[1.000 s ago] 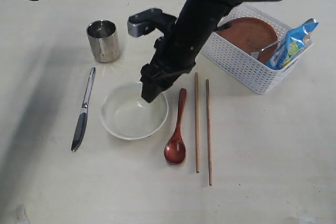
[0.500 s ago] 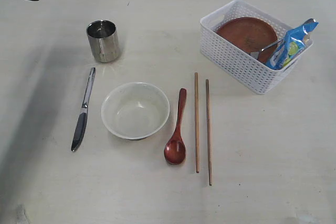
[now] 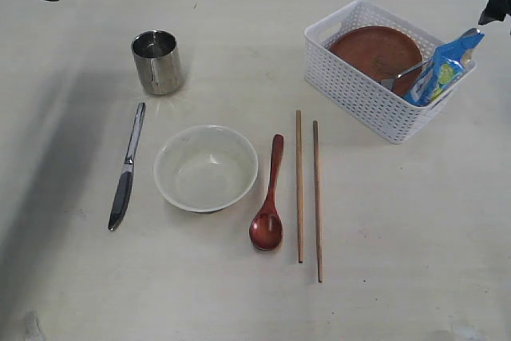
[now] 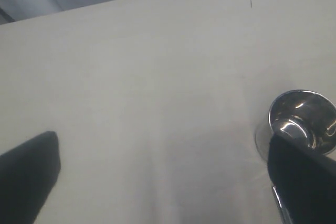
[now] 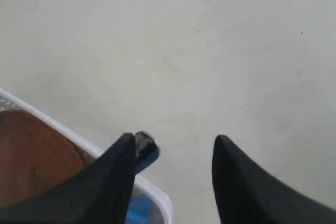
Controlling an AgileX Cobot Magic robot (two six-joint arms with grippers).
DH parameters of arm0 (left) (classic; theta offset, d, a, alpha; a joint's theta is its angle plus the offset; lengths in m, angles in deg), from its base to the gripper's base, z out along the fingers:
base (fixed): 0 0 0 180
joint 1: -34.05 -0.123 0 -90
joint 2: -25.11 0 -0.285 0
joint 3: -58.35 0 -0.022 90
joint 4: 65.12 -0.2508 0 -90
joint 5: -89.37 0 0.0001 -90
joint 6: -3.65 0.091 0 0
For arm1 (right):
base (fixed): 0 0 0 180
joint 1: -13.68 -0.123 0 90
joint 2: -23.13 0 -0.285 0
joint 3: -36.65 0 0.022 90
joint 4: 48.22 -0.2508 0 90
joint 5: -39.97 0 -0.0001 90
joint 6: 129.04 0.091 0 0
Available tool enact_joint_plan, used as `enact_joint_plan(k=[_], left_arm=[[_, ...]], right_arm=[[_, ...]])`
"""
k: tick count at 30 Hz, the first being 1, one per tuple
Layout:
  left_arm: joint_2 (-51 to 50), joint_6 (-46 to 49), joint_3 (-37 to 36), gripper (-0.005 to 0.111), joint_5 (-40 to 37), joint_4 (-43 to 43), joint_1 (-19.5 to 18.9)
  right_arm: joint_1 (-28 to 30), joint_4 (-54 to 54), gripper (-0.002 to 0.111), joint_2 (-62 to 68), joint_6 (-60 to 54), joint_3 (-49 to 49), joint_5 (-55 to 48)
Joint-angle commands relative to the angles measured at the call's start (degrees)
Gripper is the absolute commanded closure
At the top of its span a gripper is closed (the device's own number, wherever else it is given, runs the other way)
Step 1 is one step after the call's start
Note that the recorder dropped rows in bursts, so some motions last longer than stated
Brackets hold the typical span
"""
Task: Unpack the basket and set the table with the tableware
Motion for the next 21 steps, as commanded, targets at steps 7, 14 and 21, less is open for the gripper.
enact_joint_plan(k=[7,14,21], left_arm=[[0.3,-0.2,-0.4,0.001,0.0,1.5,-0.1],[0.3,-0.2,-0.4,0.001,0.0,1.5,-0.1],[0.3,-0.2,-0.4,0.001,0.0,1.5,-0.1]], right_arm=[[0.5,-3.8,0.069,-0.2,0.7,4.7,11.3],[0.5,-5.6,0.054,1.7,0.7,4.7,10.7],[0.5,-7.7,0.050,4.9,0.7,4.7,13.8]])
